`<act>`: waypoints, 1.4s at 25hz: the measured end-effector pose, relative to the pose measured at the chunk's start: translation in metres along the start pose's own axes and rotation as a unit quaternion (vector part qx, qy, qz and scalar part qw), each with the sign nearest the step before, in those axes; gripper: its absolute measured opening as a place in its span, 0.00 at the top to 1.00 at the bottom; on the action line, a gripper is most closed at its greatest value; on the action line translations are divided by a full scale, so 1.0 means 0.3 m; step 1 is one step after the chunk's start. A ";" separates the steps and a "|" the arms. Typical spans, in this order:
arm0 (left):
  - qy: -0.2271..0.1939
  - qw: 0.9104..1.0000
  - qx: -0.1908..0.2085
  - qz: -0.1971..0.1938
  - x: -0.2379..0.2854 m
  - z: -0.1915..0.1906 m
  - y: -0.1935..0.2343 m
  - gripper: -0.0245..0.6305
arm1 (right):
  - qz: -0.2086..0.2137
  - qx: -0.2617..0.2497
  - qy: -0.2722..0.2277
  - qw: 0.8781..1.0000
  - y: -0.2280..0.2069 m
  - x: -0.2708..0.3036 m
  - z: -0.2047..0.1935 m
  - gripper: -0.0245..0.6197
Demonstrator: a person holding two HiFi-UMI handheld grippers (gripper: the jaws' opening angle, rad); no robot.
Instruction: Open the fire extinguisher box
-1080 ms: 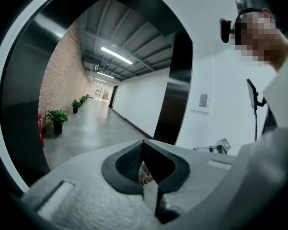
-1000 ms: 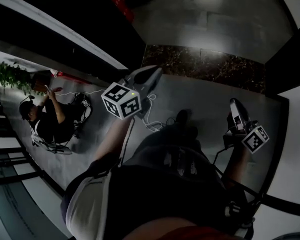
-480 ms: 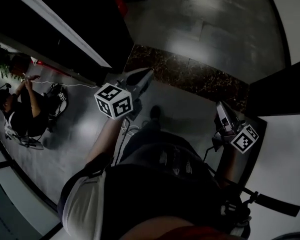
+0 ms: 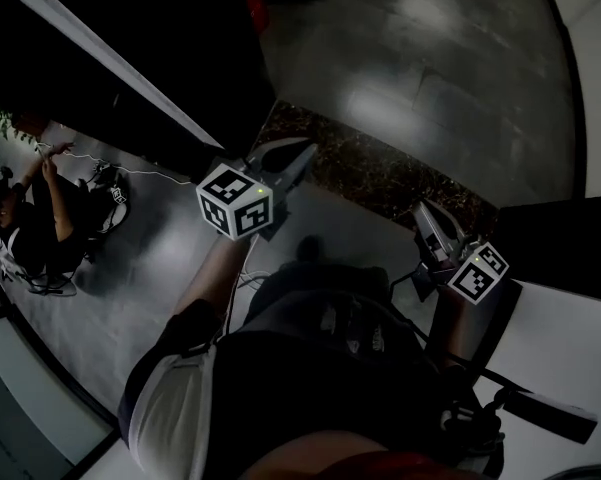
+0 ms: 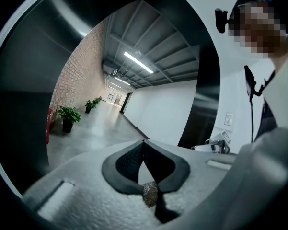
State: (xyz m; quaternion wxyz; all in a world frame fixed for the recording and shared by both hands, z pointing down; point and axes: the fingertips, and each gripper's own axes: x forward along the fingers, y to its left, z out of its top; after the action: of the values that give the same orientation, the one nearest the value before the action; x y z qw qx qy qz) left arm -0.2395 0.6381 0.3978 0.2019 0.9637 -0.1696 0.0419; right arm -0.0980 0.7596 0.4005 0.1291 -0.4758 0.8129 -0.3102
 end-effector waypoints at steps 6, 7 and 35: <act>-0.001 1.000 -0.020 0.010 0.143 0.063 0.111 0.96 | 0.023 -0.032 0.046 0.998 -0.131 0.152 0.097 0.96; -0.001 1.000 -0.018 0.014 0.133 0.063 0.106 0.96 | 0.029 -0.042 0.049 0.997 -0.120 0.157 0.094 0.96; -0.024 0.986 -0.032 0.160 0.628 0.217 0.372 0.96 | 0.187 -0.008 0.110 0.976 -0.588 0.412 0.521 0.96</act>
State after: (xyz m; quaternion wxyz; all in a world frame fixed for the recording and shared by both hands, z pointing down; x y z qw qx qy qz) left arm -0.1002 0.4574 0.4082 0.2188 0.9179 -0.3280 0.0457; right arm 0.0398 0.5318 0.4008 0.0907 -0.2791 0.8993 -0.3243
